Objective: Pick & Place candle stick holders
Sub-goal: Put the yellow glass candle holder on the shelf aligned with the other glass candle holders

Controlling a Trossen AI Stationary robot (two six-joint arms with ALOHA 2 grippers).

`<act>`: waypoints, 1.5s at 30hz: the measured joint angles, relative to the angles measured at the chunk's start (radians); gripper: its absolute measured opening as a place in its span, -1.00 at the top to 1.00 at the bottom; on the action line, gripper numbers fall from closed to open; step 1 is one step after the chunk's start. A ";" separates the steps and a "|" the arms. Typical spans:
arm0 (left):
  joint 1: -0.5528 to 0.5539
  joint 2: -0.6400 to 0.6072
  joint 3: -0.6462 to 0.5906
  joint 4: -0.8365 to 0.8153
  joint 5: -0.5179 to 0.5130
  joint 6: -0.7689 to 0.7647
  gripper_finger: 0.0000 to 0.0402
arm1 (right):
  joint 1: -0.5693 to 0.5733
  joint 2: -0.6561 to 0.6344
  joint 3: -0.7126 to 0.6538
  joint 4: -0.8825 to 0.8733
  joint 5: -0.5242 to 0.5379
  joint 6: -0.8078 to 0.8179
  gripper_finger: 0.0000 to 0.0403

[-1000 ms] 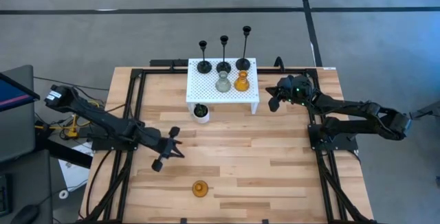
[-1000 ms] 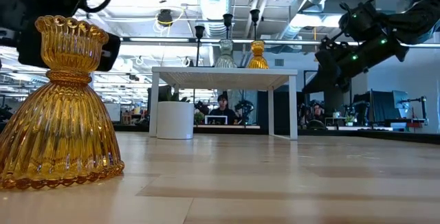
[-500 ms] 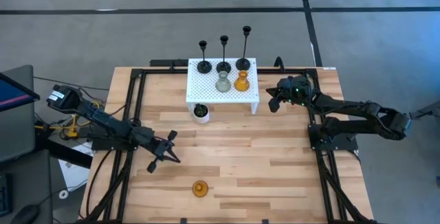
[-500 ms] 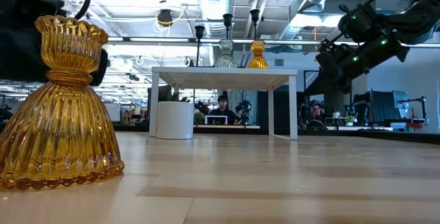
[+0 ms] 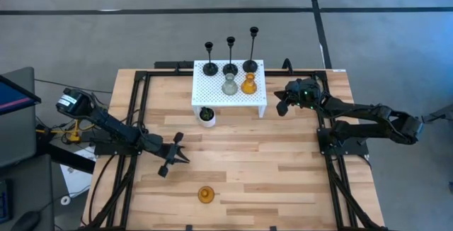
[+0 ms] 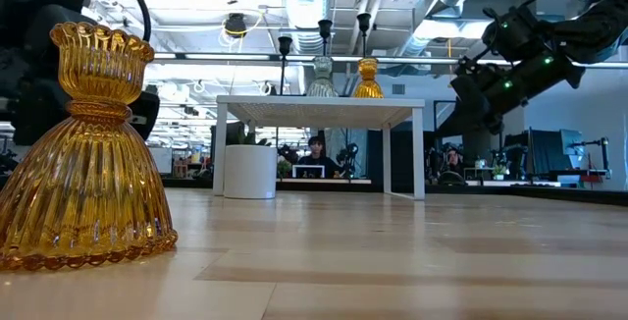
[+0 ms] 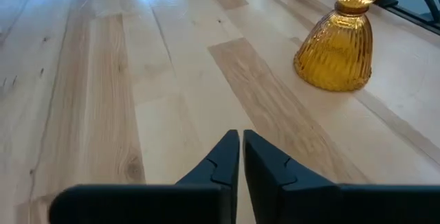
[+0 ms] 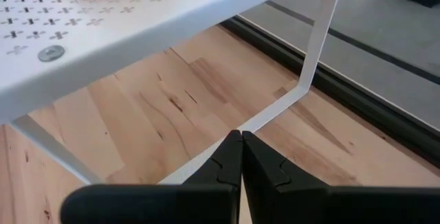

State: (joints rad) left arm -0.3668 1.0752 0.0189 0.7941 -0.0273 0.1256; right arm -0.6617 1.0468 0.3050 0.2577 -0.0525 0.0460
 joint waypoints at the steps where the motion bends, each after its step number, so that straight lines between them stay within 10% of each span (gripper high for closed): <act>1: 0.000 0.000 0.000 0.001 0.000 0.000 0.88 | 0.000 0.000 0.000 -0.003 0.000 0.000 1.00; 34: 0.000 0.000 0.040 0.068 0.080 0.000 -0.29 | 0.000 0.000 0.000 -0.020 0.001 0.008 1.00; 45: 0.000 0.115 0.047 0.117 0.111 -0.003 -0.34 | 0.000 0.000 0.000 -0.020 0.001 0.017 1.00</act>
State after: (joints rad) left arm -0.3672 1.1898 0.0656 0.9110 0.0837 0.1224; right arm -0.6621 1.0470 0.3050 0.2375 -0.0517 0.0629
